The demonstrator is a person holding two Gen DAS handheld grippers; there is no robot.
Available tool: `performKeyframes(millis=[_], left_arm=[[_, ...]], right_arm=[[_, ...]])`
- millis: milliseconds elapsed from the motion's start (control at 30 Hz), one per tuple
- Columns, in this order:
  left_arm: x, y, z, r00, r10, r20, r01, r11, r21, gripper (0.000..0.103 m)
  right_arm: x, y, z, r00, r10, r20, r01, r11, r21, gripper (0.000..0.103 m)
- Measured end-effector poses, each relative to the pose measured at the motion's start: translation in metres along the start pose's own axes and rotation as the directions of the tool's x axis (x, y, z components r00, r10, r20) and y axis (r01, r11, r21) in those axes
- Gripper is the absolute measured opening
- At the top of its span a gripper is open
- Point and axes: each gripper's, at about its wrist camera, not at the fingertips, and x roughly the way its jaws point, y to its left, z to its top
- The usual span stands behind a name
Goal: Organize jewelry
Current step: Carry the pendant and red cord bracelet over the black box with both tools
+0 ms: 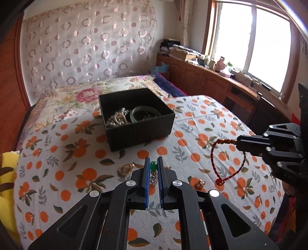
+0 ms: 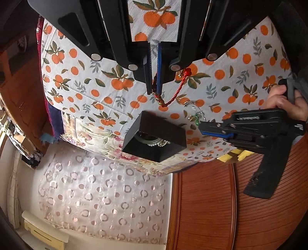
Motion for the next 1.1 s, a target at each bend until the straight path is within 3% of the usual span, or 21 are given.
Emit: performKeyframes(millis=[467, 1100], left_arm=[[-0.026, 0.004, 0.013, 0.998, 0.021, 0.067, -0.02, 1.0, -0.015, 0.006], [-0.038, 0.018, 0.047, 0.991, 0.071, 0.116, -0.071, 0.997, -0.005, 0.006]], right_arm=[[0.014, -0.004, 0.007, 1.0, 0.005, 0.023, -0.006, 0.998, 0.064, 0.005], [0.047, -0.019, 0.069, 0.997, -0.017, 0.075, 0.011, 0.996, 0.083, 0.005]])
